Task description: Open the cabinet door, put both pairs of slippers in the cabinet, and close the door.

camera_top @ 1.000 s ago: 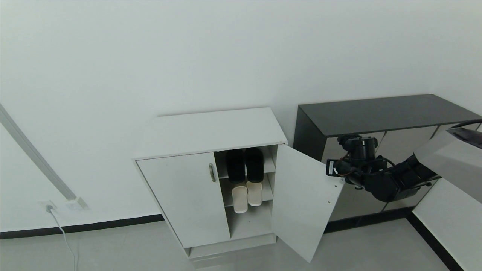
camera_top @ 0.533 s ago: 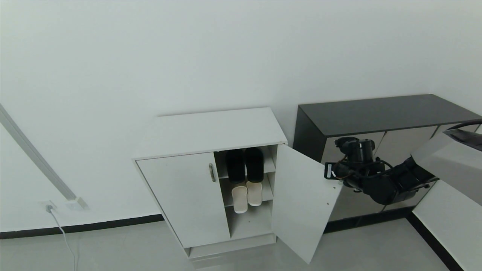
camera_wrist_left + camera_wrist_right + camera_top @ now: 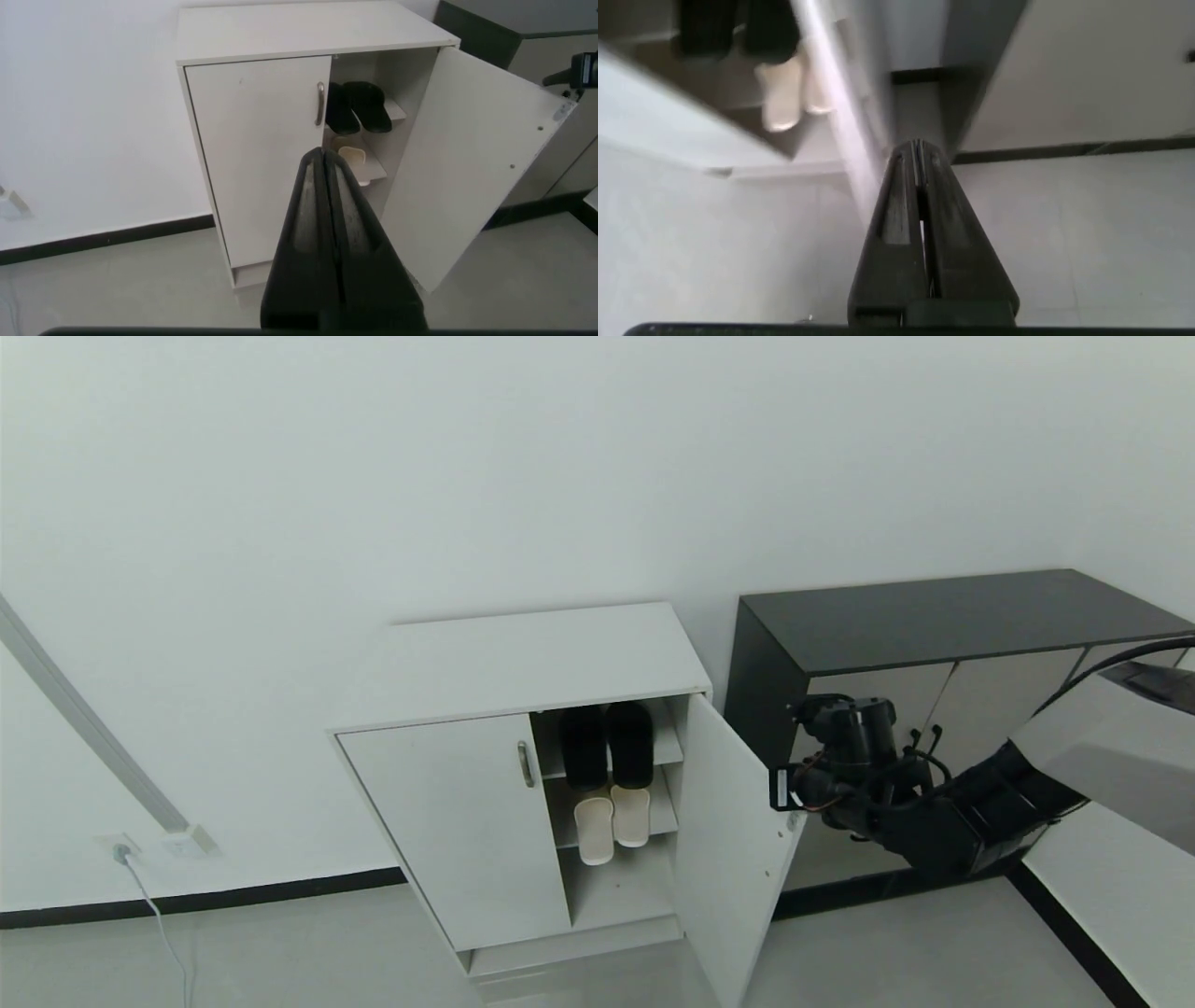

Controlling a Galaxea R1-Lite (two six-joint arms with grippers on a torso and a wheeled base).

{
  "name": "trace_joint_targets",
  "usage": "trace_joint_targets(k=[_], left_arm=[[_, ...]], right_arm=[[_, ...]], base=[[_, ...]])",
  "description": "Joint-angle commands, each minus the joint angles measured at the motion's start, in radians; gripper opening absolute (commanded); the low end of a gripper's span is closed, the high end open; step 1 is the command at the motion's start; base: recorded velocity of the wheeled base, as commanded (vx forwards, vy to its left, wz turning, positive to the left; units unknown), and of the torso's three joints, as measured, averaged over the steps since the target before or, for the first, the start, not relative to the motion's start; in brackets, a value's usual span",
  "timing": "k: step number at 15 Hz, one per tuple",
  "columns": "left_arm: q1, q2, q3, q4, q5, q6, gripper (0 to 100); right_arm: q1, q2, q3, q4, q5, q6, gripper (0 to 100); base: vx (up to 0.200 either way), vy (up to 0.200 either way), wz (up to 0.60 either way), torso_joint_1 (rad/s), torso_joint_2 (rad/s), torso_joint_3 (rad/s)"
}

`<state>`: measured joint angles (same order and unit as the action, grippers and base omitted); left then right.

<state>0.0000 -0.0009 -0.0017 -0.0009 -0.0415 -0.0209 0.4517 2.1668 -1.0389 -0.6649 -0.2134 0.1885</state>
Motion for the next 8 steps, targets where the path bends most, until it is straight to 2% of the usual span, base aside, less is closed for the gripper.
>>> trace_joint_targets(k=[1, 3, 8], left_arm=[[0.0, 0.001, 0.0, 0.001, 0.0, -0.001, 0], [0.0, 0.001, 0.0, 0.001, -0.001, -0.001, 0], [0.0, 0.001, 0.0, 0.001, -0.001, -0.001, 0]], right_arm=[[0.071, -0.058, 0.046, -0.002, 0.0, 0.002, 0], [0.102, -0.071, 0.062, -0.002, -0.001, 0.003, 0], [0.104, -0.012, 0.06, -0.002, -0.003, 0.0, 0]], base=[[0.0, 0.0, 0.0, 0.0, 0.0, 0.0], [0.0, 0.0, 0.0, 0.0, 0.0, 0.0], [0.0, 0.0, 0.0, 0.0, 0.0, 0.0]])
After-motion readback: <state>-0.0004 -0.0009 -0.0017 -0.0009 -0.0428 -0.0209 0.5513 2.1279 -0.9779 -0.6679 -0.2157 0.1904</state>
